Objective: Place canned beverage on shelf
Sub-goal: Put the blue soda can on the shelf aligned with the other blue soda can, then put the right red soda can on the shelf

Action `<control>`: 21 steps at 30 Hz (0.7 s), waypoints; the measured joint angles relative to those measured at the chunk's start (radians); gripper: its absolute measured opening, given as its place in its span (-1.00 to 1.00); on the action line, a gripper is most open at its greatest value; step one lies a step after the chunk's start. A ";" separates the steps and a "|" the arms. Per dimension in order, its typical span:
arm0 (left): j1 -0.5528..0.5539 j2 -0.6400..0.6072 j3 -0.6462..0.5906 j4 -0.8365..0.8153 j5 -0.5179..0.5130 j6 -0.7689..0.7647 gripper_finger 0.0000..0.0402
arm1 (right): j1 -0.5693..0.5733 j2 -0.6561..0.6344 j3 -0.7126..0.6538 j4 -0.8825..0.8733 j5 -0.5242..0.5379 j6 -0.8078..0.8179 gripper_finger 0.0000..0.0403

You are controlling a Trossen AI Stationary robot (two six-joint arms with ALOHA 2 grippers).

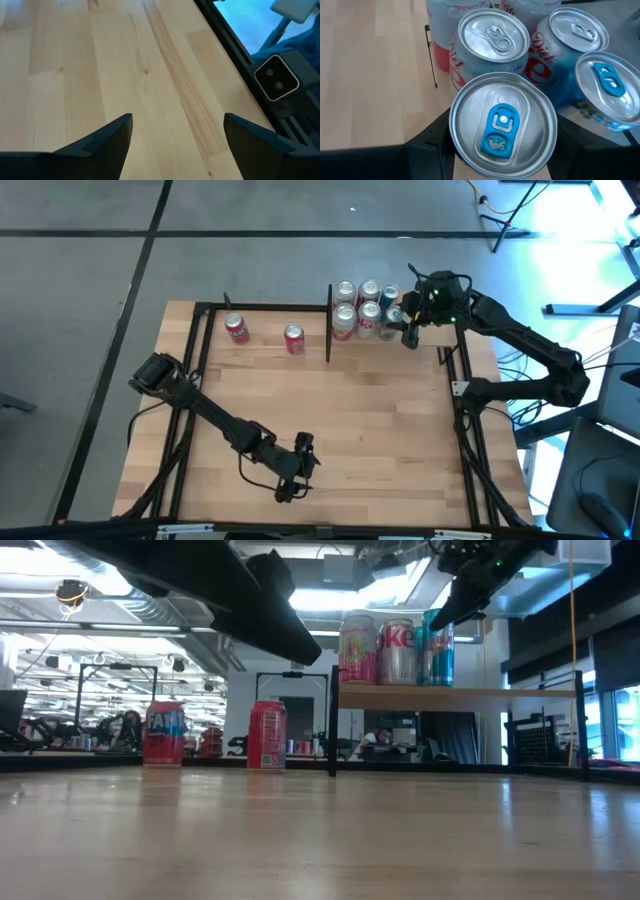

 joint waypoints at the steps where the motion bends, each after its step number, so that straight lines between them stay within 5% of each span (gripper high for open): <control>1: 0.004 0.000 0.000 -0.004 0.009 0.000 0.49 | 0.000 0.002 0.000 0.000 -0.004 -0.001 0.00; 4: 0.011 0.000 0.000 -0.012 0.016 -0.001 0.49 | 0.002 0.012 0.000 0.009 -0.009 -0.001 0.05; 12: 0.010 0.000 0.000 -0.009 0.016 -0.009 0.49 | 0.003 0.030 0.001 0.046 0.017 -0.005 0.60; 21: 0.008 0.000 0.000 -0.005 0.015 -0.035 0.49 | 0.004 0.030 0.163 -0.162 0.060 0.009 0.73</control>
